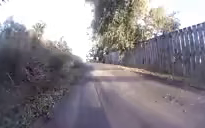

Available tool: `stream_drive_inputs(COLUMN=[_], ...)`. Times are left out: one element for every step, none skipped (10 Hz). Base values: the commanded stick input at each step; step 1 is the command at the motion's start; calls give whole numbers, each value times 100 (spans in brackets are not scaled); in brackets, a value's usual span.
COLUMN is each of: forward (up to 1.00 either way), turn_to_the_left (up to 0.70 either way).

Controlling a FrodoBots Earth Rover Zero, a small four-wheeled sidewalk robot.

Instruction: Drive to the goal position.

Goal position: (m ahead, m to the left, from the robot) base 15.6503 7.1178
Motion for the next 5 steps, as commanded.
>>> stream_drive_inputs(forward=[100,100,100,100,100], turn_to_the_left=[0,0,0,0,0])
